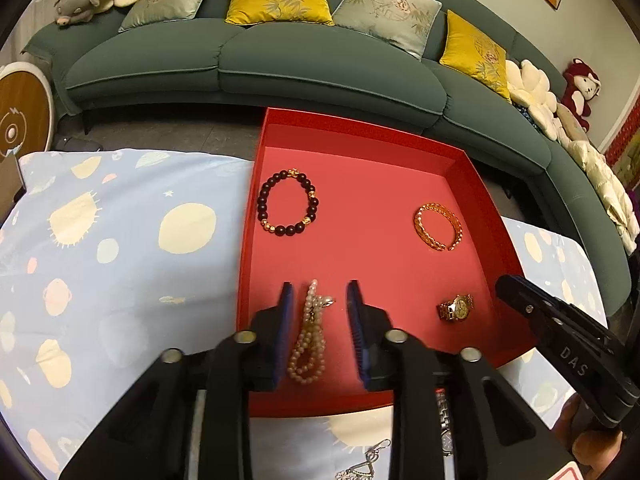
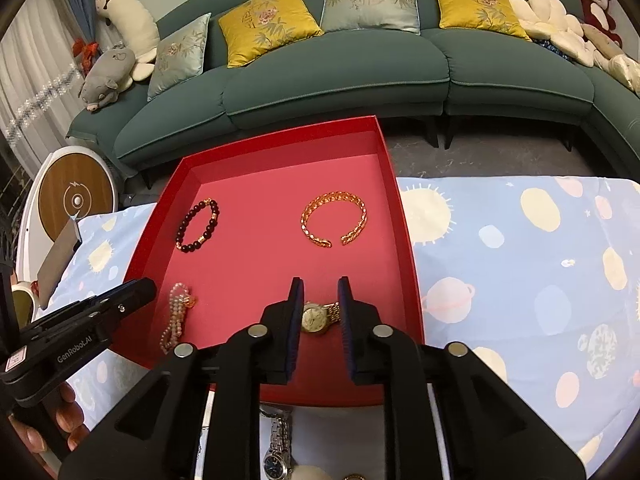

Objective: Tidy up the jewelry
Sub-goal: 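Lower the pearl necklace and gold watch into the tray and open both tools, then grasp the silver watch band with the right tool and lift it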

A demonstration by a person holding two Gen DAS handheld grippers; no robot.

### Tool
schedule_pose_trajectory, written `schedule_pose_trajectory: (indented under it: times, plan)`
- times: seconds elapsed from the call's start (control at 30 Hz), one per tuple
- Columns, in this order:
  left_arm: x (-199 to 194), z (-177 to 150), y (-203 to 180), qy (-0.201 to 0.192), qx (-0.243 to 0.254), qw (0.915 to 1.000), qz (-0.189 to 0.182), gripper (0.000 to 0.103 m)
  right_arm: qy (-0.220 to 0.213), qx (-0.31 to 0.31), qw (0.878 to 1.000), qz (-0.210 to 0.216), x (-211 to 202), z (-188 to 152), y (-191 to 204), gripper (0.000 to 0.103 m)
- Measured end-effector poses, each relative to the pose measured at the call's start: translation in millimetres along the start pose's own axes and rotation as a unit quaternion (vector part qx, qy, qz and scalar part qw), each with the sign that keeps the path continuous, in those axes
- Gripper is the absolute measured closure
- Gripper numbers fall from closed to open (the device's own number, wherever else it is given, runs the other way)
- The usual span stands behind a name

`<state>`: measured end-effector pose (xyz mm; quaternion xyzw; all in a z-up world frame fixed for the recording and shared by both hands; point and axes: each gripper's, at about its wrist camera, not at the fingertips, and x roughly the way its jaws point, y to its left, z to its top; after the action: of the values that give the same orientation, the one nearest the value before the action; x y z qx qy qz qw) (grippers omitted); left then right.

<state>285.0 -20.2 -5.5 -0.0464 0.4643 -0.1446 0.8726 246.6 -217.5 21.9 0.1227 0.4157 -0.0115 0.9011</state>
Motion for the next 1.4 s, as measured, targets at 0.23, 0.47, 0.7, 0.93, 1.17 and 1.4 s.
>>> schedule_pose_trajectory:
  times: [0.23,0.47,0.7,0.93,1.17,1.4]
  plan:
    - [-36.0,4.2,11.5,-0.040,-0.037,0.9983,-0.021,0.053,-0.050,-0.014,0.999,-0.007,-45.9,4.7,6.1,0.068]
    - [-83.2,-9.6,16.0,-0.062,-0.033,0.9975,-0.009,0.053,-0.055,-0.034,0.998,0.001,-96.5,-21.0,11.7,0.058]
    - [-107.9,-44.3,19.4,-0.043,-0.013,0.9990,0.005,0.053,-0.018,-0.020,1.000,0.016,-109.5,-71.9,12.9,0.058]
    - [-111.3,-78.6,14.7,-0.024,0.014,0.9996,0.000,0.053,0.030,-0.006,0.999,0.030,-78.6,-106.4,14.8,0.057]
    - [-96.5,-94.3,22.0,-0.002,0.037,0.9992,0.015,0.053,0.046,-0.008,0.999,0.026,-47.7,-114.0,14.9,0.057]
    - [-93.8,-95.2,30.0,0.004,0.032,0.9995,0.008,0.053,0.045,-0.040,0.998,0.008,-27.4,-114.7,29.1,0.057]
